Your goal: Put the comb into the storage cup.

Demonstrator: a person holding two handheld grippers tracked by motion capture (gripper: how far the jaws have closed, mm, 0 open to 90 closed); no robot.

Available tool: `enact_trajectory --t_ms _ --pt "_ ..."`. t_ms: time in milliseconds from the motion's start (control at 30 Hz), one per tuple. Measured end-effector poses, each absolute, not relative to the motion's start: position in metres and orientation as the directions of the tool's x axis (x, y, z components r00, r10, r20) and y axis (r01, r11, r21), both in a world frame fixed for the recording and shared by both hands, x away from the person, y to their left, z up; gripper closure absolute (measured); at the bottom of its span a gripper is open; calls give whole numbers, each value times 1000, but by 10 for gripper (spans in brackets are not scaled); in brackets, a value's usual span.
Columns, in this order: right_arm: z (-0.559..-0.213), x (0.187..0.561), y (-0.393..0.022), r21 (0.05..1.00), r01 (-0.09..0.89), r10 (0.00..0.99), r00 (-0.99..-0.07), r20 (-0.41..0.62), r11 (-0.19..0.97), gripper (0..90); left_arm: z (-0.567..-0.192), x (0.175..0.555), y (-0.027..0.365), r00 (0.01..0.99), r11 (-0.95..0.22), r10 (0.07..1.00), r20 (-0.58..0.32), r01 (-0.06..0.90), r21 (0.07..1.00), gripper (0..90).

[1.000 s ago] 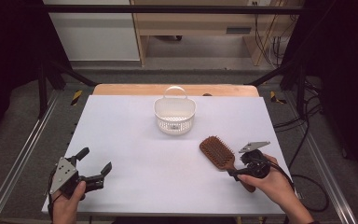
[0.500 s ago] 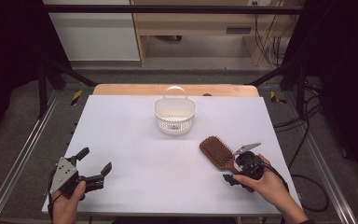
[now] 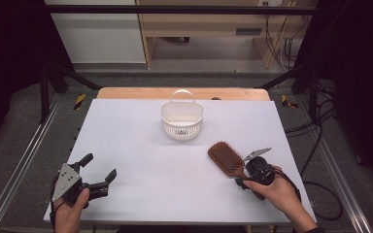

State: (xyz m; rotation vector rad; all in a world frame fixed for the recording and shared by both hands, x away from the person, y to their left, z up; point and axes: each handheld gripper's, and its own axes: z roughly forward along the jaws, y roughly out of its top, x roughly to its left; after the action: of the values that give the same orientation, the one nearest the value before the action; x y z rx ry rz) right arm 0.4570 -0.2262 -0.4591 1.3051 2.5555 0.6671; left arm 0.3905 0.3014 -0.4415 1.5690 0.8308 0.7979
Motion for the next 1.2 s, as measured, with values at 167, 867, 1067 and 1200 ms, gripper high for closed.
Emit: enact_trajectory --t_ms 167,867,1067,1200 --pt "-458 458 -228 473 723 810 -585 32 503 503 -442 390 301 521 -119 852 55 89 989 30" --pt "-455 462 -224 421 706 779 -627 -3 570 682 -442 391 300 529 -122 846 59 87 989 30" --pt "-455 464 -223 405 720 785 -619 10 563 688 -442 391 299 532 -125 844 60 86 988 31" --pt "-454 465 -221 389 725 785 -619 7 569 700 -442 391 299 532 -125 845 61 85 988 30"
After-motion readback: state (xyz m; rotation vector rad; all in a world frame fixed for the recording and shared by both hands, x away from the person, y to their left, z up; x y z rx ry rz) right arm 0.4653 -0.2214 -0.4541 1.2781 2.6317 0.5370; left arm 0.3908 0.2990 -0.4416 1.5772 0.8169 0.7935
